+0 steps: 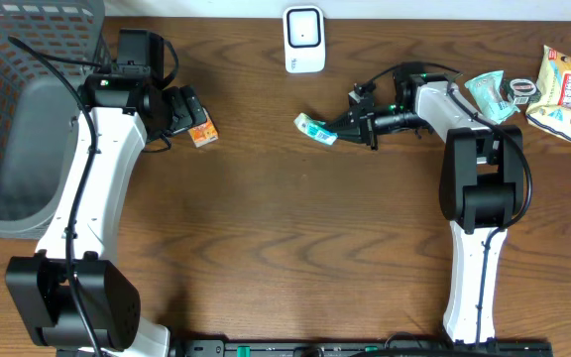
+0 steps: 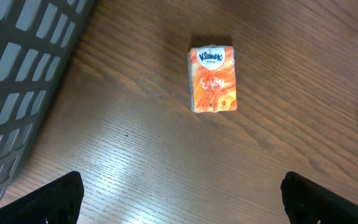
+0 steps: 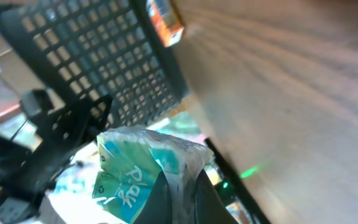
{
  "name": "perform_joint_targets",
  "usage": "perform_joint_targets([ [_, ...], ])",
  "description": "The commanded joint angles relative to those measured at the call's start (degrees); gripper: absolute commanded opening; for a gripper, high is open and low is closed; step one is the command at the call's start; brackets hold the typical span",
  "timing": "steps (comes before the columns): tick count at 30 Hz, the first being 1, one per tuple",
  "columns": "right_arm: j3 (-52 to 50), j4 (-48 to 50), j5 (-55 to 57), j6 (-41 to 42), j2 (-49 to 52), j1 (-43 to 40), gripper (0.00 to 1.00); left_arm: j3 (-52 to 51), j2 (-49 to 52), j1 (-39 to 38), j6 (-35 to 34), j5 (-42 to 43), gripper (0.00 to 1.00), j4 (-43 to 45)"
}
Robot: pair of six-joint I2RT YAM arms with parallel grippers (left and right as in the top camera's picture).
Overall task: Scan the item barcode
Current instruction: 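Lift the green Kleenex pack and carry it up toward the scanner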
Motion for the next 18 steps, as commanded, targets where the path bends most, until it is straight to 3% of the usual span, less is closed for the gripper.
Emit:
perform_joint_targets([
  [1,0.02,4.24,5.20,13.25,0.52,-0.04,0.01,0.26,0.26,0.20,0.35,-0.74,1.00,-0.15],
  [7,0.04,10.91,17.35,31.06,-1.25,0.46,0.01,0.26,0.26,0.20,0.37,-0.74,1.00,-0.15],
  [18,0.07,13.31,34.49,35.56,-13.09,2.64,0.01,0.26,0.26,0.20,0.35,-0.74,1.00,-0.15],
])
